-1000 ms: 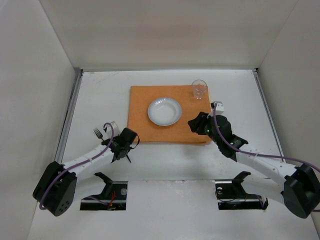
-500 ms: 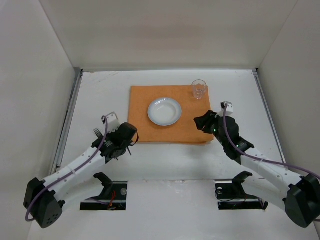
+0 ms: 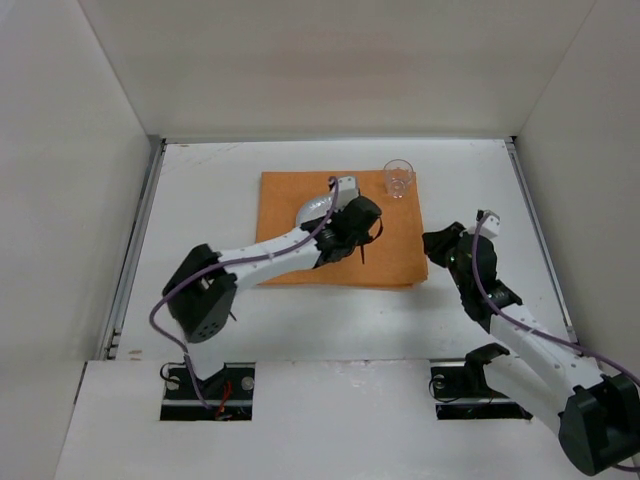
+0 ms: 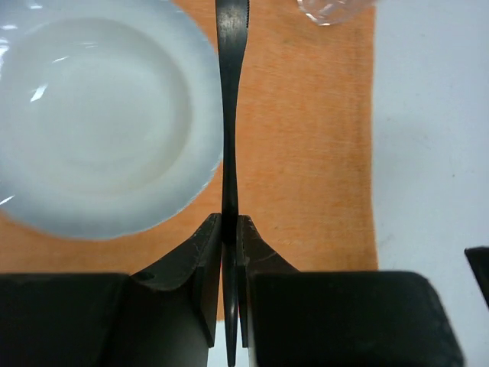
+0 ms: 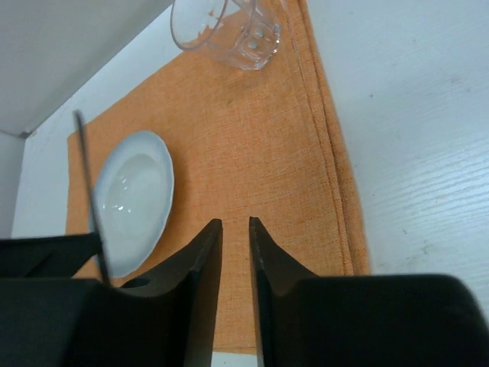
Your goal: Set the dinner table for one person
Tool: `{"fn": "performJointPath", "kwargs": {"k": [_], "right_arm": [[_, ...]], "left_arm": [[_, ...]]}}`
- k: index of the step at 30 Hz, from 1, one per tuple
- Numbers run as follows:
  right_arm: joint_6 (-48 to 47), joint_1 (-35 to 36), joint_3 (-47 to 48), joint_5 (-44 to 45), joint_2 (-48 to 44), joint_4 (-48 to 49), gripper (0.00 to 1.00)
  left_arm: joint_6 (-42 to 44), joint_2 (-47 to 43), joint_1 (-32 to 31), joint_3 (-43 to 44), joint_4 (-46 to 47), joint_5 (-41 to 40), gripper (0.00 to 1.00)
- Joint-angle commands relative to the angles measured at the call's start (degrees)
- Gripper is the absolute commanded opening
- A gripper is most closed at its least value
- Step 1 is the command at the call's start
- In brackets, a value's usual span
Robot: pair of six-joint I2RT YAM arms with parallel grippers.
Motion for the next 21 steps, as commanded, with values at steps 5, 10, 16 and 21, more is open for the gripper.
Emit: {"fn": "performJointPath", "kwargs": {"k": [5,10,16,21], "right_arm": [[1.5,-0.2,-0.9,-0.1,-1.4,2.2,0.4],[2.0,-0.8,-1.7,-0.5,-4.0,2.1,0.46],[2.2,-1.4,-1.5,-1.5,-2.7,2.5,0.47],[2.4,-1.6,-1.5,-2.1,-1.9,2.8,0.48]], "left_arm": [[0.5,12.8,-0.1,13.7,5.5,4.9,0.01],[-0.2,19.1,0.6,18.3,5.6,6.3,0.01],[-0.1,23.7,1.5,21.5,5.0,7.2,0.01],[0.0,26.3,2.4,22.7,5.5,8.5,0.02]]}}
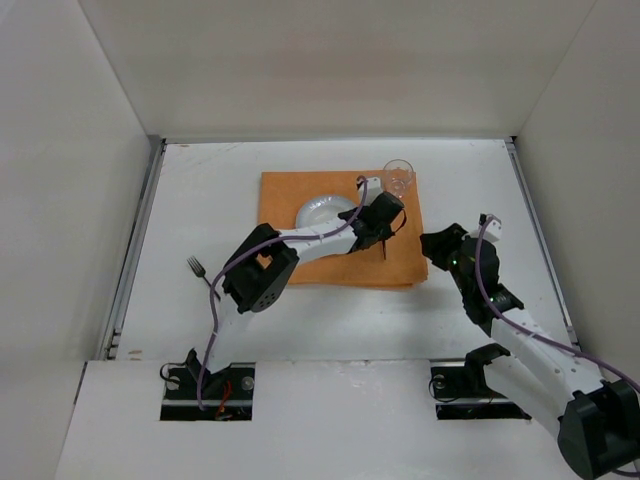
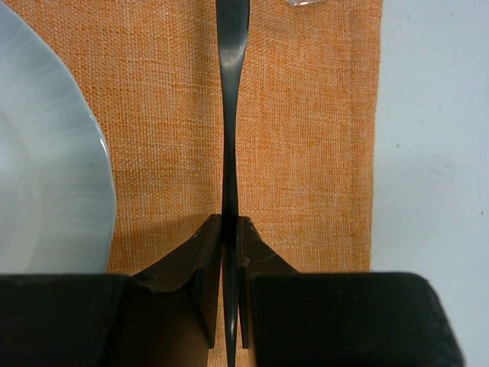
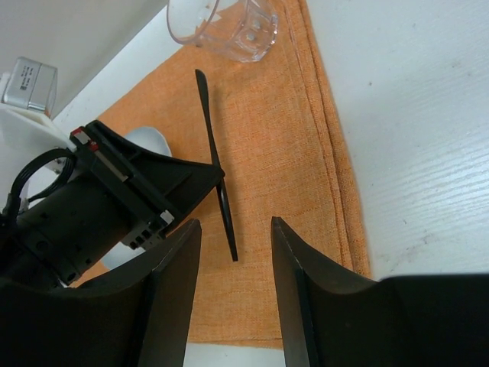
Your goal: Set the dinner table for one person
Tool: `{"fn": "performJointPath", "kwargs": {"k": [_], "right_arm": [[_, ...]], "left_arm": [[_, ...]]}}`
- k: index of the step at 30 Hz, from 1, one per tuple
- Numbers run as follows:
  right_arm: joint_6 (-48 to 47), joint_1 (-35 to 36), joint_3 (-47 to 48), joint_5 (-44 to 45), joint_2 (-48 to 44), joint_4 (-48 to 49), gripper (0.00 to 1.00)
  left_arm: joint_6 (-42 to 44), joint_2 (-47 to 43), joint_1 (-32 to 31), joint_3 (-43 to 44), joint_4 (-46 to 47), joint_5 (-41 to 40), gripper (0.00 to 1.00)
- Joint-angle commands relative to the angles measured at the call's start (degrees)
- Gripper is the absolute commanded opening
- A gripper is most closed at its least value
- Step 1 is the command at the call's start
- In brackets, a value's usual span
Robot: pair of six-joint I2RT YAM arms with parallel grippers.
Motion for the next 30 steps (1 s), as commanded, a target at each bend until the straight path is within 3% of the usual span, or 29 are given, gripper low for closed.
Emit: {"fn": "performJointPath", "kwargs": {"k": [1,15,18,23,30], "right_arm": [[0.5,-0.2,0.3,-0.4,0.0,2.8,0.48],[0.5,-0.2,0.0,0.1,0.5,3.5,0.49],[0.5,-0.2,0.1,-0.6,0.8,3.5,0.49],[0.6,-0.5,0.0,-0.4,0.5,3.5,0.5],[0.5,-0.4,-0.1,-0.2,0.0,3.5,0.5]], "left_arm": [[-0.1,0.4,0.9,3.0,1.5,2.4,0.02],[-0.2,4.4,1.7,4.6,1.2,5.6,0.07],[0.2,3.5,1.6,4.0,0.9,5.2,0.15],[0.7,-1.6,1.2,0.8,1.8,4.8,0.28],[4.4,-19.5,0.2,-14.5,12.6,1.4,0.33]]}}
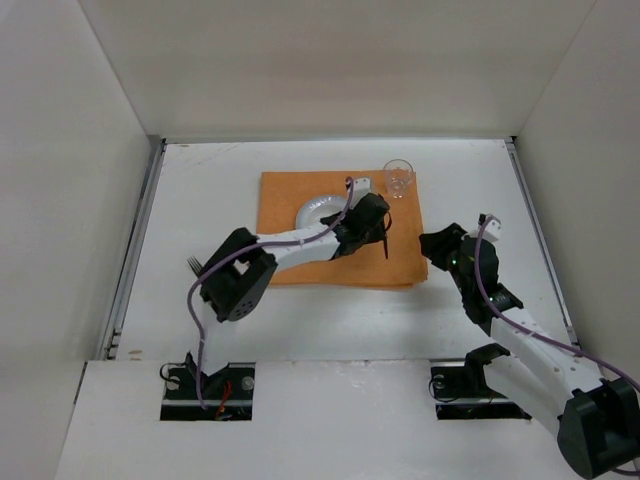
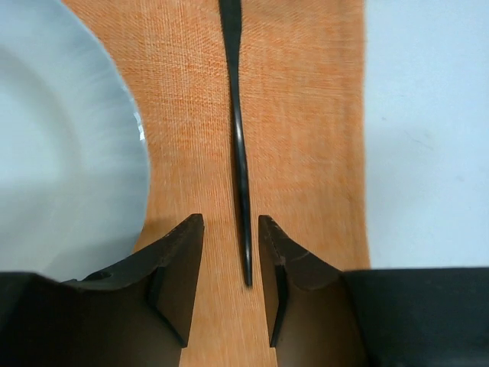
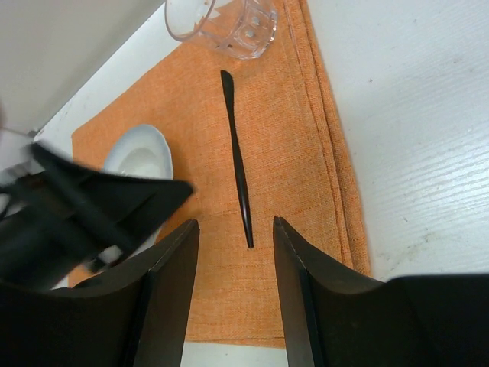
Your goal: Set the dinner table for one person
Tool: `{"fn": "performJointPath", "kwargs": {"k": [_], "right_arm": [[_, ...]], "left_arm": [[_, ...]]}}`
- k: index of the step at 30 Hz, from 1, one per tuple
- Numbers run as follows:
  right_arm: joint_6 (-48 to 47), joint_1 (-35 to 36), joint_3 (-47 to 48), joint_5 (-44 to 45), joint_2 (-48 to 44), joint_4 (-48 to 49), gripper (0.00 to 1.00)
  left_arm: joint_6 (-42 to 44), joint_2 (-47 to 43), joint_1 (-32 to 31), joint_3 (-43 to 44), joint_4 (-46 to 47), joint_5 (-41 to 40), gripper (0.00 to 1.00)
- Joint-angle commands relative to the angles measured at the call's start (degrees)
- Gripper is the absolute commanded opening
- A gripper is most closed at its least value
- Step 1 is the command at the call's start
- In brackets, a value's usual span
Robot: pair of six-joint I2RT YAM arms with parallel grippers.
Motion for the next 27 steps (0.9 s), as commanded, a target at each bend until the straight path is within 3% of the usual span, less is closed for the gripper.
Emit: {"fn": "performJointPath", "kwargs": {"k": [1,4,7,10,12,17,21,27], "right_arm": [[0.0,-0.2,-0.1,0.2,-0.3,3.4,0.49],[-0.2,0.0,0.3,0.6,0.7,3.7,0.41],[-0.5,0.7,0.6,-0.1,1.0,3.9,0.23],[-0.9,1.8,0.7,0.6,0.8,4.2,0.19],[-0.9,2.3,0.7,0.4,0.3,4.4,0.21],[-2.4,4.6,0.7,2.5,-0.5,5.0,0.38],[-3.1,6.2,1.8,2.3,1.6,5.0,0.43],[-4.1,8.2,3.3,2.7,6.5,5.4,0.44]], "left_arm": [[2.9,-14.3,-0.6,-6.6,7.4,-2.9,0.33],[3.0,-22.9,0.2,-14.9,6.8,-6.5,0.33],[2.2,-34.7,3.2,-26.7,3.7,-10.8,0.33],[-0.1,-47.8,8.7,-38.5,-2.3,-14.3,0.34],[-1.6,-56.2,13.8,-44.4,-9.1,-15.2,0.34],[-3.2,-71.2,29.2,-53.9,-24.0,-14.5,0.34],[-2.2,-71.3,38.2,-58.3,-24.3,-7.9,0.33],[-2.4,-66.6,42.6,-62.0,-17.9,-2.4,0.32]]}}
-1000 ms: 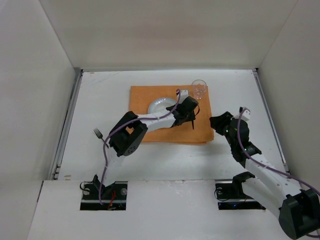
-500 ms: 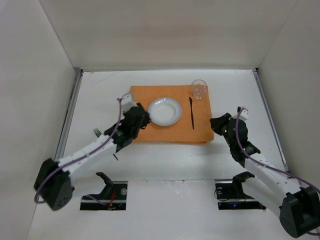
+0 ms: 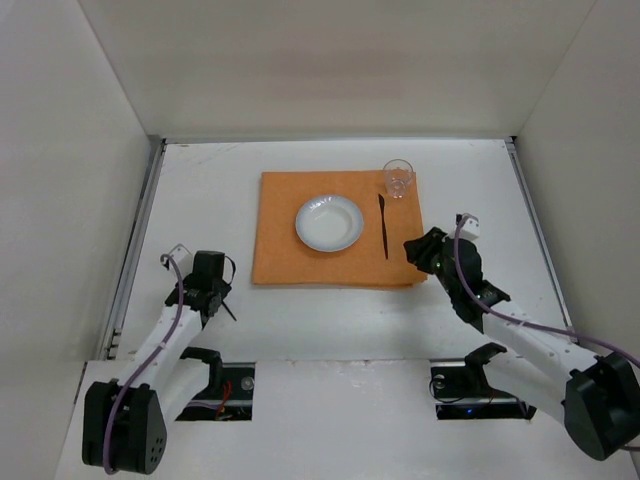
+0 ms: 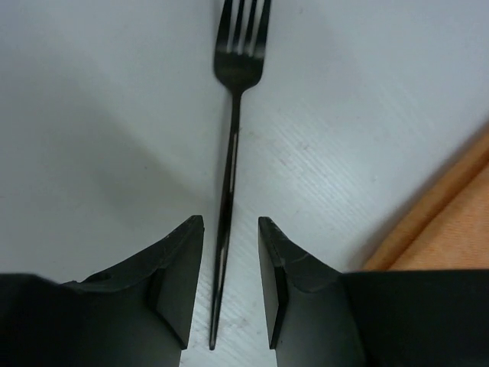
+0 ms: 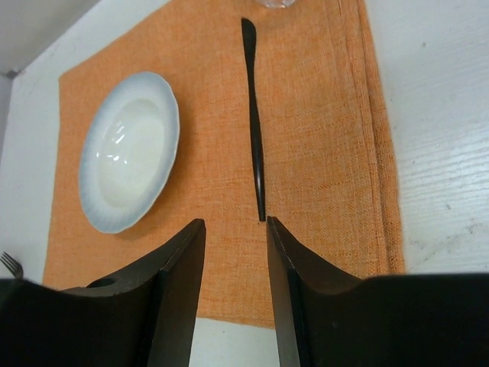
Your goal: Set the dinner table for one person
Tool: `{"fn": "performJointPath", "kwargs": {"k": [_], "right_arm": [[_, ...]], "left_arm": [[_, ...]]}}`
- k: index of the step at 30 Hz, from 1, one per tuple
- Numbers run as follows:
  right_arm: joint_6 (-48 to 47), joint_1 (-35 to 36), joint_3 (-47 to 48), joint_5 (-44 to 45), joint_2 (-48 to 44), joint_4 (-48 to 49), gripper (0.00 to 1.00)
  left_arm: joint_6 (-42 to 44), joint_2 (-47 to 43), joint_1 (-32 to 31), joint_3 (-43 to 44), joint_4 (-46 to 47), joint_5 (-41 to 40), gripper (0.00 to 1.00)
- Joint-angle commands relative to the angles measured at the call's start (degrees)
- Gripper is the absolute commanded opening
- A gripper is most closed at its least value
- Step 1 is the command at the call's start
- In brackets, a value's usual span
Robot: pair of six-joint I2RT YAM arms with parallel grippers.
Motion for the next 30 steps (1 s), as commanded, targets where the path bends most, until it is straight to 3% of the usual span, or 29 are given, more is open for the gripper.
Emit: {"fn": "performJointPath", "kwargs": {"k": [1,11,18,22,26,30], "right_arm": [[-1.6,1.2,3.1,1.0,1.7,3.0,0.44],[-2.2,2.0,3.6,1.4,1.9,2.5,0.45],[-1.8,1.2,2.4,1.4,-1.9,2.0,0.47],[-1.7,1.2,2.4,1.4,-2.0,1.8,0.48],[-1.5,0.9,2.7,0.8,-0.6,1.8,0.48],[-1.7,1.1,2.7,1.5,-1.0,1.9,0.49]], "left_arm": [[0.4,0.8,1.0,-1.5,3.4,4.3,0.31],[-0.3,5.3,2.5,-4.0,8.3,6.0,0.24],[0.4,5.7,5.1,-5.6,11.1,10.0,0.06],[1.1,1.1,5.0,-5.3,10.4,9.5,0.02],[2.4,-2.9,1.7,-0.4,7.2,7.3,0.02],[6.6,0.5,-4.6,7.1,7.2,4.7,0.02]]}}
